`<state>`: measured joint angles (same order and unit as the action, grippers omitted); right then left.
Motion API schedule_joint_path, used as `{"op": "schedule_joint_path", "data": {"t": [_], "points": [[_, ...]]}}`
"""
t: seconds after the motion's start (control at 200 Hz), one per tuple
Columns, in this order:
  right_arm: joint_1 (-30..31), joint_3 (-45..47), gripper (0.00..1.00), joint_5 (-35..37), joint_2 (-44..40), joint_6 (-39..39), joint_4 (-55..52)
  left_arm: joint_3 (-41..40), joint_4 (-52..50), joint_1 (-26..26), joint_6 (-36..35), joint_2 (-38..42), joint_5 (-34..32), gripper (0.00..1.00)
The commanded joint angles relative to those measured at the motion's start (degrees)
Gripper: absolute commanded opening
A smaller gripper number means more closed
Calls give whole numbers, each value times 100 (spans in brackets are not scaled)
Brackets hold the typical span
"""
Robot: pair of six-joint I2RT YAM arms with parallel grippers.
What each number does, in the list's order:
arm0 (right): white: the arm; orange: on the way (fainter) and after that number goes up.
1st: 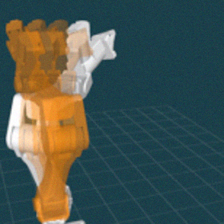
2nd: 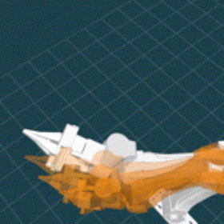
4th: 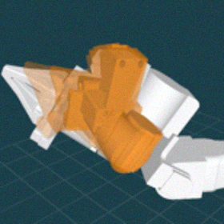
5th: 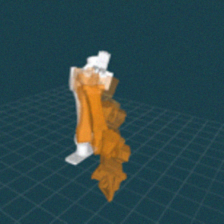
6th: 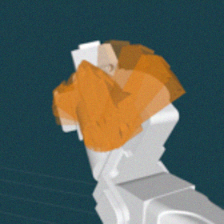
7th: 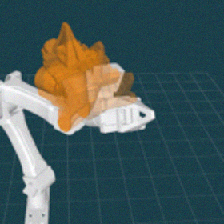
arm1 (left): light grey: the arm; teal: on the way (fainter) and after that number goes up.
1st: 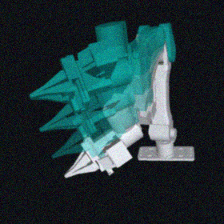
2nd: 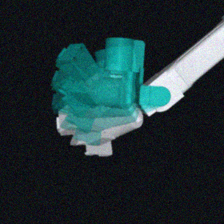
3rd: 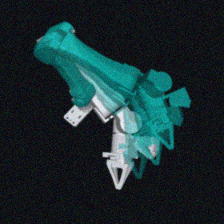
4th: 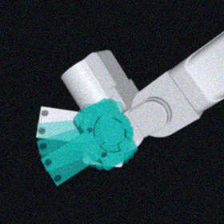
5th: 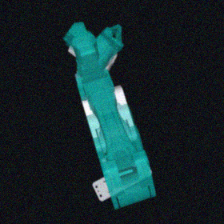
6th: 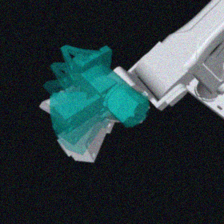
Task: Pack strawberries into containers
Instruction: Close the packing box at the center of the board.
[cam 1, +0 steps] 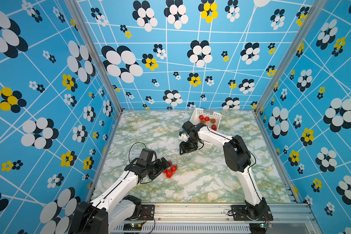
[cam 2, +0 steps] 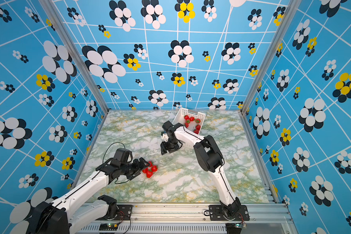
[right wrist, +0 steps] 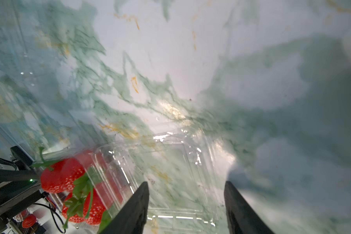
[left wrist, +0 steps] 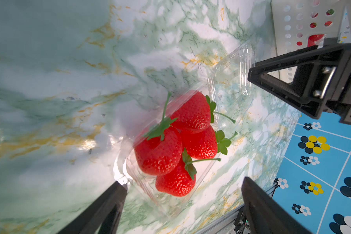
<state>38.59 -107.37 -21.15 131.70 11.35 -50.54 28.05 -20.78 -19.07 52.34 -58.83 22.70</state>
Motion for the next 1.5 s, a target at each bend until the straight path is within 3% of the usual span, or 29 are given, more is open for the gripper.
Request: {"op": "schedule_joint_path", "data": {"t": [0.0,0.475,0.869,1.494], "points": [[-27,73,60,119,43,65,45,130,-114,53,-153,-43,42,90],[-36,348,58,-196,-1,122,229,14,-36,62,-136,-42,59,90],[-34,803,56,-817,-979,205,399,-39,-71,64,-151,3,31,90],[-36,1074,55,-1456,-1424,394,601,-73,-40,70,-180,-76,12,90]]}}
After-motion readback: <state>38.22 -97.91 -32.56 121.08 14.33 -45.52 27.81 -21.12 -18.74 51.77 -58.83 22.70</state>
